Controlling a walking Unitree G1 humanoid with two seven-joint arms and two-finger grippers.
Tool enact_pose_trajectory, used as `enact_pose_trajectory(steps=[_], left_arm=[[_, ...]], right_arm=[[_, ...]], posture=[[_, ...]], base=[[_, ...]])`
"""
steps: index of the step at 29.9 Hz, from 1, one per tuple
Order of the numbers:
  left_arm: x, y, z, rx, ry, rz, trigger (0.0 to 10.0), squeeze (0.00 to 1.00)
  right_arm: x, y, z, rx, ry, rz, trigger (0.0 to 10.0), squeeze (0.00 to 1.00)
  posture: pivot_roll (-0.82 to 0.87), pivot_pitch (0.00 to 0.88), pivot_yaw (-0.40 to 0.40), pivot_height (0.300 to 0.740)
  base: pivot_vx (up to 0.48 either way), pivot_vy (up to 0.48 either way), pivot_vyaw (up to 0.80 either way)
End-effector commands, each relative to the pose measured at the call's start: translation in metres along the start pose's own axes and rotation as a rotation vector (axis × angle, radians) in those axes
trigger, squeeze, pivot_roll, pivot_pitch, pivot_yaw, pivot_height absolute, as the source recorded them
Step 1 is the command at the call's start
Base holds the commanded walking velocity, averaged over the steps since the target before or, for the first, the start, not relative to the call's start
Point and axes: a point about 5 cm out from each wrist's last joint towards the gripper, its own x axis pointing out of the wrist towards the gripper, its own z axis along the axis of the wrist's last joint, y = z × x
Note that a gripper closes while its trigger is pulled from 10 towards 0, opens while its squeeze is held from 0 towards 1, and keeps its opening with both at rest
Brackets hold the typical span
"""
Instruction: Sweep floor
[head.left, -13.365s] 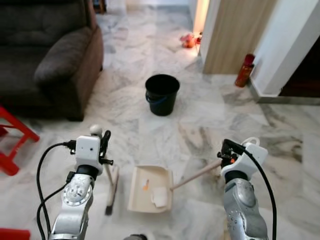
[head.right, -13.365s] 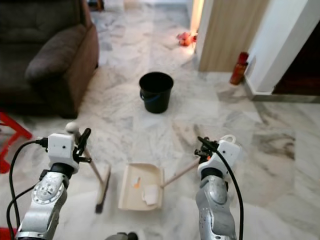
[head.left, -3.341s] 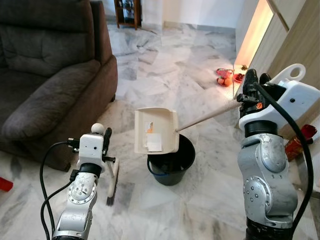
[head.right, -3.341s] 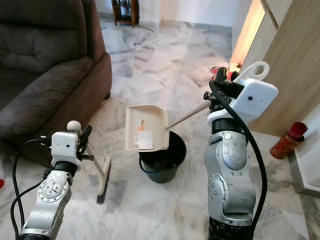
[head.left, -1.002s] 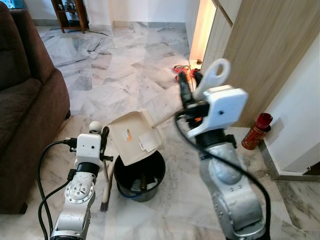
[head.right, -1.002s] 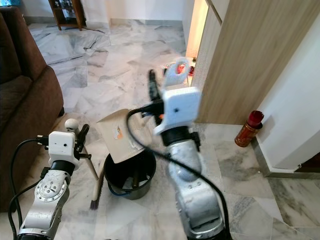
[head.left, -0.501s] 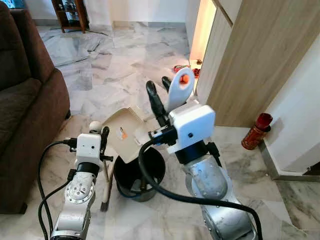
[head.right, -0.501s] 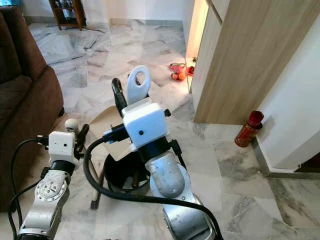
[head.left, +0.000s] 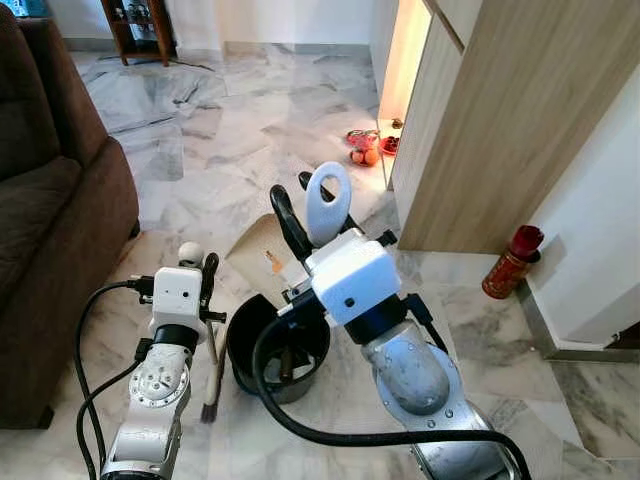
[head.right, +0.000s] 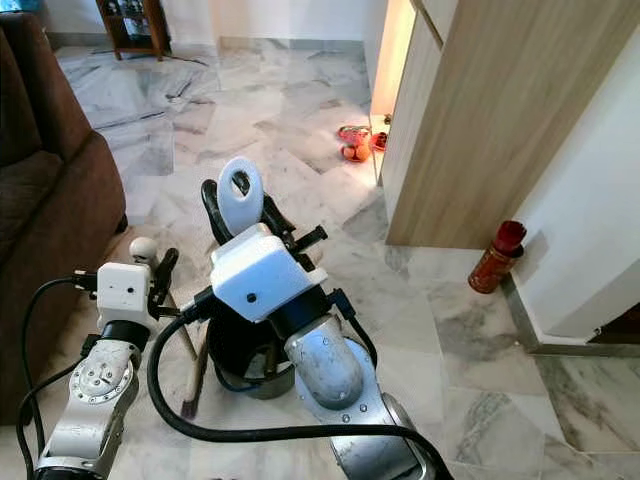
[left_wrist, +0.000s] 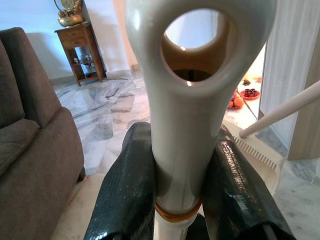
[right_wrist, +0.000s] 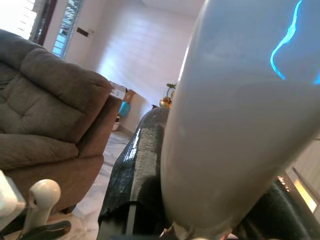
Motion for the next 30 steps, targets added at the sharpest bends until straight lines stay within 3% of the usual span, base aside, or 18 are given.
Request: enact_pose_trajectory(steps=[1, 16, 27, 30], left_arm=[[0.002, 0.001, 0.008, 0.018, -0.046, 0.002, 10.0, 0.0], [0.002, 0.001, 0.008, 0.018, -0.048, 0.004, 10.0, 0.0], [0.002, 0.001, 0.008, 0.018, -0.047, 0.004, 10.0, 0.0], [0.002, 0.001, 0.008, 0.019, -0.048, 0.003, 10.0, 0.0]], right_arm=[[0.0, -0.001, 0.02, -0.008, -0.113, -0.001, 10.0, 0.0], [-0.002, 0.007, 0.016, 0.001, -0.085, 0.08, 10.0, 0.0], [-0.001, -0.003, 0.008, -0.051, -0.05, 0.016, 10.0, 0.0], [0.001, -0.012, 0.003, -0.114, -0.031, -0.048, 10.0, 0.0]], posture=[[0.01, 0.106, -0.018, 0.74], [0.0, 0.107, -0.019, 0.74], [0.01, 0.105, -0.021, 0.74], [0.01, 0.102, -0.021, 0.74]], base=[[0.0, 0.0, 0.0], [0.0, 0.0, 0.0], [0.0, 0.0, 0.0], [0.0, 0.0, 0.0]])
